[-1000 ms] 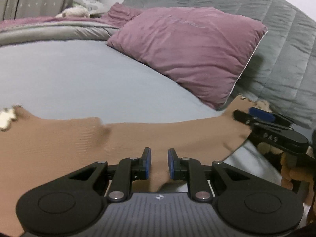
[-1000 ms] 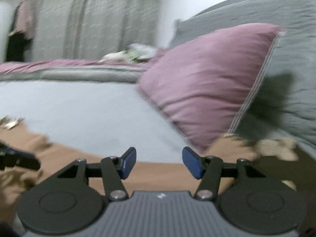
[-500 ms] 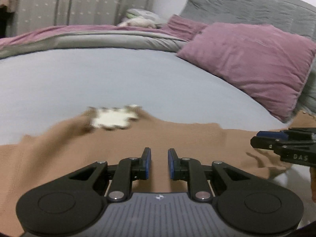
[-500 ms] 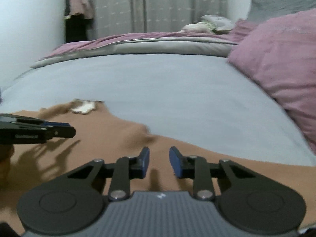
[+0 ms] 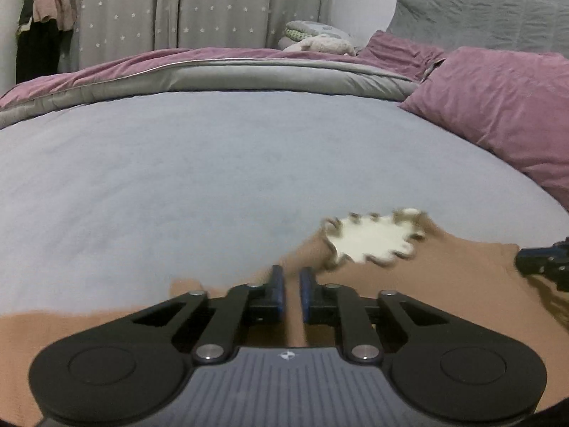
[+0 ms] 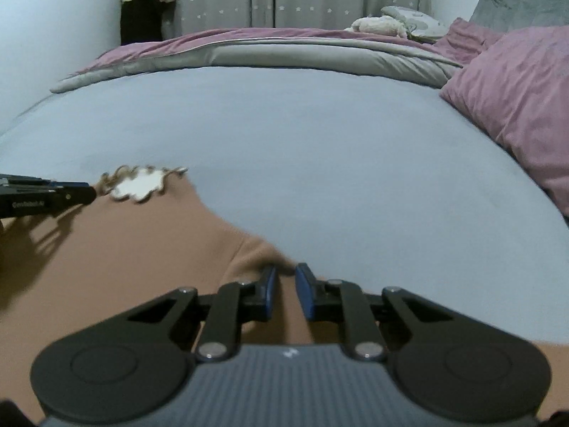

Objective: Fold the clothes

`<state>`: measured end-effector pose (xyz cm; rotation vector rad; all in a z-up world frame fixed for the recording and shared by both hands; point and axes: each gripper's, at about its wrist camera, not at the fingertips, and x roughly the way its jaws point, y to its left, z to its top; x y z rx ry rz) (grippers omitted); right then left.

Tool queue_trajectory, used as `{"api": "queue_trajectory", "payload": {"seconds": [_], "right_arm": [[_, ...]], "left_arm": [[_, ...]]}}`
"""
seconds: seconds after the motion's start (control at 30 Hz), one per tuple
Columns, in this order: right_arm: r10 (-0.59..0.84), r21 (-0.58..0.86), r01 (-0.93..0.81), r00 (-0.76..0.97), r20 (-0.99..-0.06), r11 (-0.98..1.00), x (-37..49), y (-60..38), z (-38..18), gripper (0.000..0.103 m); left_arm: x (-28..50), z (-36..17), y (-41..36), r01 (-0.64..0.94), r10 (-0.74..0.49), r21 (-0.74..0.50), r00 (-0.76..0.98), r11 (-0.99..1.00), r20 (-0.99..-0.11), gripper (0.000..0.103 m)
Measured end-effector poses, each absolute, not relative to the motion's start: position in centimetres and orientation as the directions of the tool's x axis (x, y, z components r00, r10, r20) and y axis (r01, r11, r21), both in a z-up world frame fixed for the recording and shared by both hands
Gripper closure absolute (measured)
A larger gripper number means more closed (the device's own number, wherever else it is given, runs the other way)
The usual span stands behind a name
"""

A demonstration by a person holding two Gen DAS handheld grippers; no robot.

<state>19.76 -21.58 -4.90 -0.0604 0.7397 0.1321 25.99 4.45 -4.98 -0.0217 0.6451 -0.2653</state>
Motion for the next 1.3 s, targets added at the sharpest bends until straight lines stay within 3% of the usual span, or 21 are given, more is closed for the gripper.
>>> {"api": "queue_trajectory", "payload": {"seconds": [0.1,0.17,0.3,0.57,0.67,0.87,1.17,1.3], "right_arm": [[0.084,0.001,-0.112,0.734,-0.674,0.994,21.1,-21.5,-4.9,0.089],[0.084,0.02,-0.095,0.741,-0.666,0.995,21.0,-21.7,-4.6,0.086],[0.061,0.025,-0.059,0.755,-0.652,0.998,19.0,-22.4,-3.1,0.073],[0.09,0.078,-0.052,0.767,-0.635,0.996,13.0,-21.0,-1.2,0.048],[0.131,0.092,-0.094,0.754,-0.643,0.991,10.7,-18.7,-1.8,0.032],[0.14,0.046,-0.147,0.737,-0.661,0.988,6.5,-15.0,-4.4,0.013],[0.11,0.05,-0.101,0.776,-0.621,0.994,0.7,-15.8,-5.2,0.0],[0.115,0.108,-0.06,0.764,-0.635,0.992,-1.7,-17.4,-5.3,0.0]], "left_arm": [[27.3,-5.0,4.7,0.237,-0.263,-0.124,0.762,0.964,-0.592,0.093],[27.4,-4.7,4.7,0.215,-0.238,-0.112,0.764,0.97,-0.599,0.083],[25.2,-3.3,5.0,0.178,-0.213,-0.117,0.785,0.977,-0.582,0.08],[17.3,-1.4,6.8,0.166,-0.239,-0.18,0.805,0.97,-0.543,0.064],[14.5,-2.0,6.8,0.166,-0.252,-0.201,0.793,0.965,-0.555,0.061],[9.0,-4.7,6.8,0.169,-0.249,-0.191,0.786,0.967,-0.565,0.054],[3.5,-4.9,7.7,0.162,-0.247,-0.198,0.788,0.967,-0.563,0.04],[1.4,-4.7,7.6,0.172,-0.234,-0.161,0.784,0.972,-0.575,0.034]]}}
